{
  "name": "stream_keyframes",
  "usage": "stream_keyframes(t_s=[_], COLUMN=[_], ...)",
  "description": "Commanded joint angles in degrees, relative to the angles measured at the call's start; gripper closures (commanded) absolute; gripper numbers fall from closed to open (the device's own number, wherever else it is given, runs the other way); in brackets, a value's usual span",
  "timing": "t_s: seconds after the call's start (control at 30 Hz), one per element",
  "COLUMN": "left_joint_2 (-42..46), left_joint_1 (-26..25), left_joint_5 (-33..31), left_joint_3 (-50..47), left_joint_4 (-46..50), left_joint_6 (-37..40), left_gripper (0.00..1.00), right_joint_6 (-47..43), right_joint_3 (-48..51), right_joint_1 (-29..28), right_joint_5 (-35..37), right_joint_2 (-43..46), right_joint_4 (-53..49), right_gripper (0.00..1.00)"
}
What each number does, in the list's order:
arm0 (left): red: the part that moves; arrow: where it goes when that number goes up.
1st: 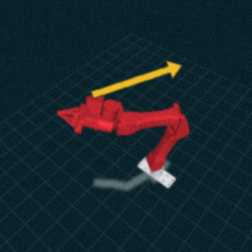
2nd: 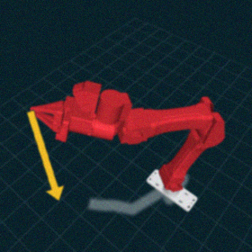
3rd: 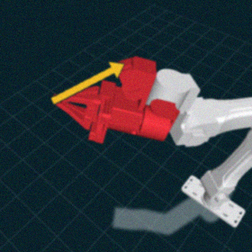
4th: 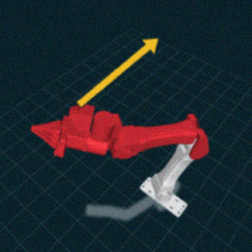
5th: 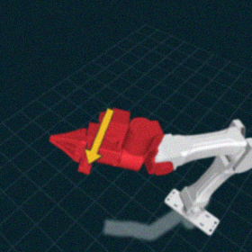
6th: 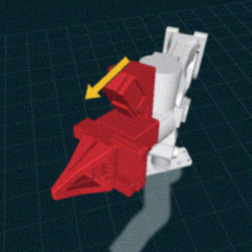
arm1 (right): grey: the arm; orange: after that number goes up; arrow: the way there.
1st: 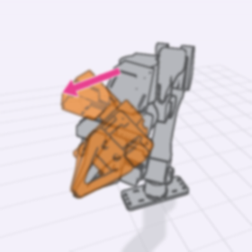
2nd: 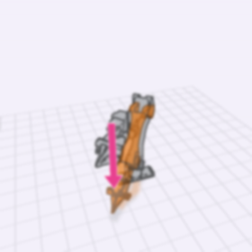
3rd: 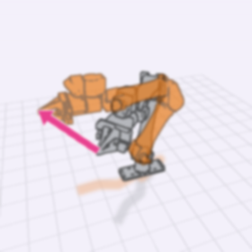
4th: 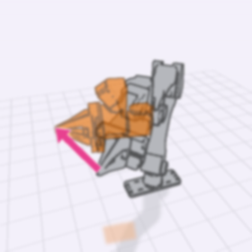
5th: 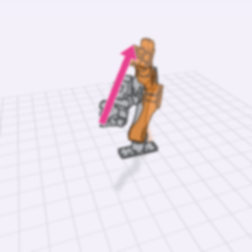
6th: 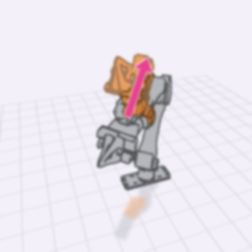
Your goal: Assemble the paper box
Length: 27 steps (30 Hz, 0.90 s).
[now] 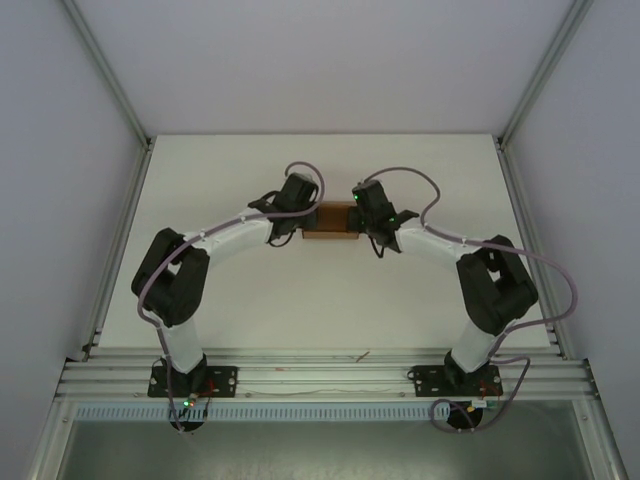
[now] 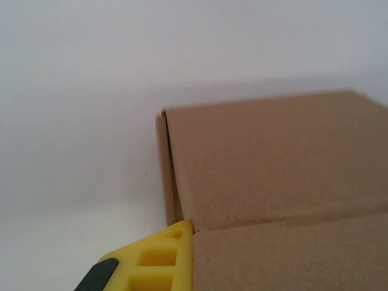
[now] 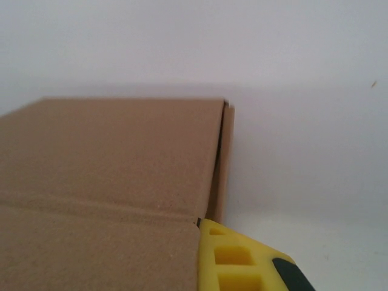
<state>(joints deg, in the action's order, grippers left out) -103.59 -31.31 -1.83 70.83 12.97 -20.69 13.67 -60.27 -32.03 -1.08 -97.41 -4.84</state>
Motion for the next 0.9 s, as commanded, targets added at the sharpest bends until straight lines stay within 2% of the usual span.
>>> stream_keyframes(t_s=[0.0,0.13,0.2,0.3,0.43,0.63,0.67,0.7,0.8,0.87], left_joint_2=[0.3,1.2,1.7,3.0,6.3,15.5,17.3,18.7,19.9,17.3], left_joint_1=[-0.5,-0.9,-1.0,-1.1,-1.3,-1.4,-1.4,-1.3,-0.2,2.6], left_joint_5=[-2.9,-3.3,-3.1,-1.8,-0.2,4.1,4.3,4.6,2.9,6.6], left_joint_3=[-3.7,-6.0,-6.7,-7.2,-7.3,-9.9,-10.4,-10.8,-8.4,-4.7], left_joint_4=[1.2,1.2,1.3,1.6,3.2,5.1,4.8,4.4,4.2,4.9], left_joint_6=[0.0,-1.3,-1.9,-2.3,-2.2,-2.3,-2.1,-1.4,-1.2,-3.3], left_gripper=[1.00,1.00,0.96,0.71,0.47,0.17,0.04,0.00,0.00,0.00], right_joint_6=[-0.6,-0.3,-0.2,-0.3,-1.0,-3.3,-4.0,-4.9,-6.8,-7.4], right_joint_3=[4.0,6.7,7.4,7.8,8.1,8.9,8.9,9.0,9.1,9.0], right_joint_1=[0.3,-0.3,-0.5,-0.8,-0.9,-1.1,-1.2,-1.1,-1.3,-1.3], right_joint_5=[1.1,0.9,1.5,2.8,3.6,3.9,4.0,3.9,4.4,4.7], right_joint_2=[0.8,1.5,1.8,2.0,2.4,3.0,3.1,3.0,2.9,2.8], right_joint_4=[1.1,4.0,4.7,4.4,3.7,3.7,3.6,3.5,3.4,3.0], right_gripper=[1.00,1.00,1.00,1.00,1.00,1.00,1.00,1.00,1.00,1.00])
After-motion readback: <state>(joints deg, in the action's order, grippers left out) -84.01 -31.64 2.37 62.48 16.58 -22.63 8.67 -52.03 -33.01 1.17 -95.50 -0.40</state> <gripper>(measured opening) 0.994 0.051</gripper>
